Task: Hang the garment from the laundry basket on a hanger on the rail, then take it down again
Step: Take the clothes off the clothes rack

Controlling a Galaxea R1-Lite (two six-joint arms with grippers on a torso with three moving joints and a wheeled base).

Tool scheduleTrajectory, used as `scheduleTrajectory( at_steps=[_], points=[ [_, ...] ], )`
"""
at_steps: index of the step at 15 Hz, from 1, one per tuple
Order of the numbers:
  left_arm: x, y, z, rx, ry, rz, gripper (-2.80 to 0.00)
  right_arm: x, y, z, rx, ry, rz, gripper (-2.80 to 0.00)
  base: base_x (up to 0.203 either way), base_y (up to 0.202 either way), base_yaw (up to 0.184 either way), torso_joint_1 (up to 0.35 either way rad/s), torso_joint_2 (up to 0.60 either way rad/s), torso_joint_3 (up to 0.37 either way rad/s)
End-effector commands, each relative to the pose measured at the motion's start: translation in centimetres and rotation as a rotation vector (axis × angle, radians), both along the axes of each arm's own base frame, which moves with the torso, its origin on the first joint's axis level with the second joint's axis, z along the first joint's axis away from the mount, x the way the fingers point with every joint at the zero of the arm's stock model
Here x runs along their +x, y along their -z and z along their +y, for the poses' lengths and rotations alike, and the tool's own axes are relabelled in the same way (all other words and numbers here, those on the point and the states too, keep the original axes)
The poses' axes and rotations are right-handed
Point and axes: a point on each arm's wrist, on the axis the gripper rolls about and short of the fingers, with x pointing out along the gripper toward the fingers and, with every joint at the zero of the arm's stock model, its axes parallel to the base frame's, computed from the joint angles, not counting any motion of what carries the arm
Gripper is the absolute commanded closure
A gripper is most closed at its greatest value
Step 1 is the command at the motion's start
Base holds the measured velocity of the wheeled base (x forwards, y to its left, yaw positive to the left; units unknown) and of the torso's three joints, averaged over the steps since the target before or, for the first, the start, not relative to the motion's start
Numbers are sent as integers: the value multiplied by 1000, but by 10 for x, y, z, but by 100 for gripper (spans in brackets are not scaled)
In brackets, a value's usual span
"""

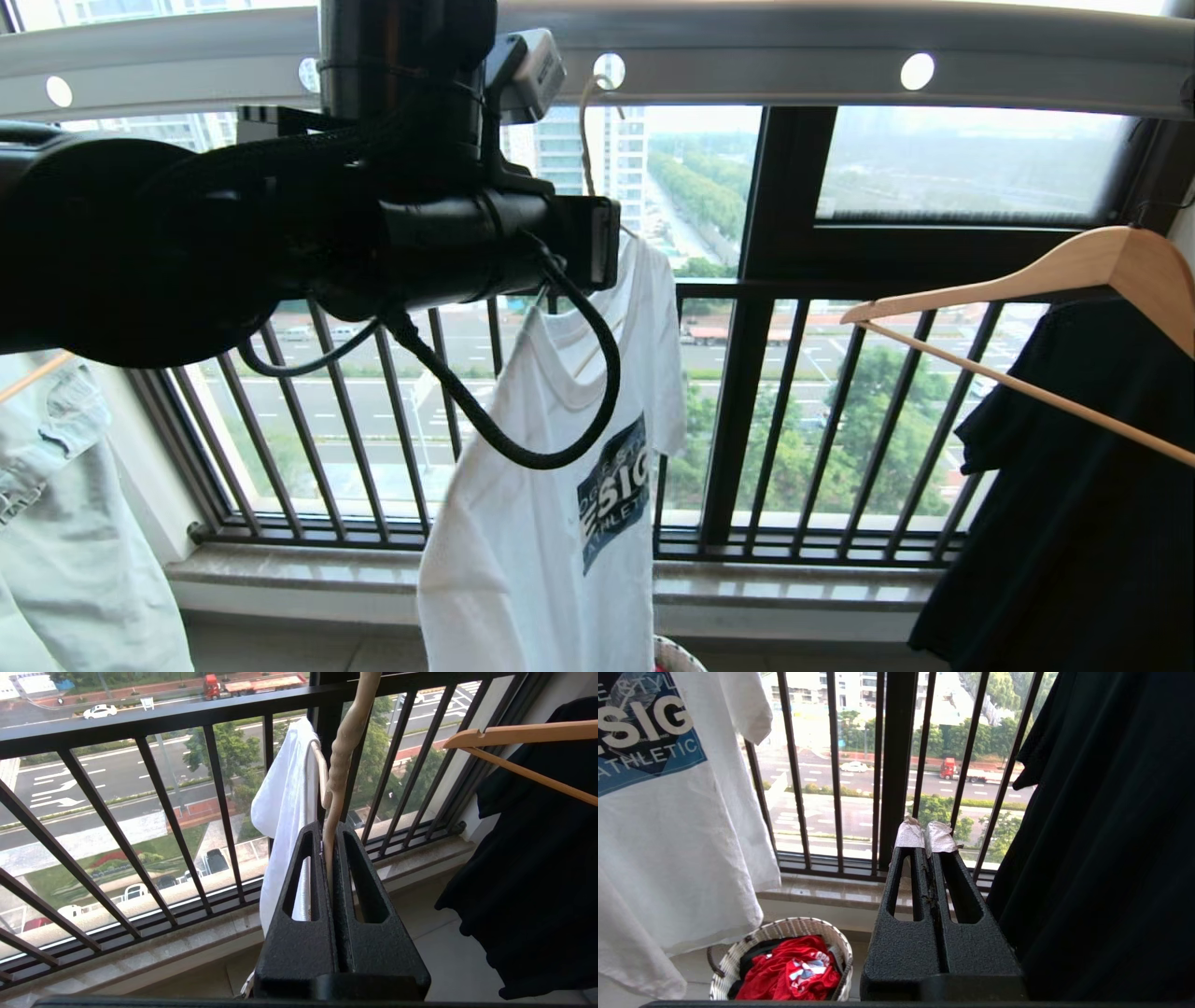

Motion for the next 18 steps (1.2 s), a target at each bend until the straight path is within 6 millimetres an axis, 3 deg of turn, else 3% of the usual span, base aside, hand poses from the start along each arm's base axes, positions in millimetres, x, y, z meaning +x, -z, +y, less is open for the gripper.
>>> scheduleTrajectory(
  at_steps=[1,12,18],
  points=[
    [-11,-15,11,-35,-2,-36,0,0,0,0,0,-1,1,0,0,0,0,0,0,0],
    [-37,-20,32,-43,6,-47,0,0,0,0,0,-1,1,0,0,0,0,0,0,0],
    [-63,-46,57,-110,6,-119,0,0,0,0,0,-1,0,0,0,0,0,0,0,0]
  ],
)
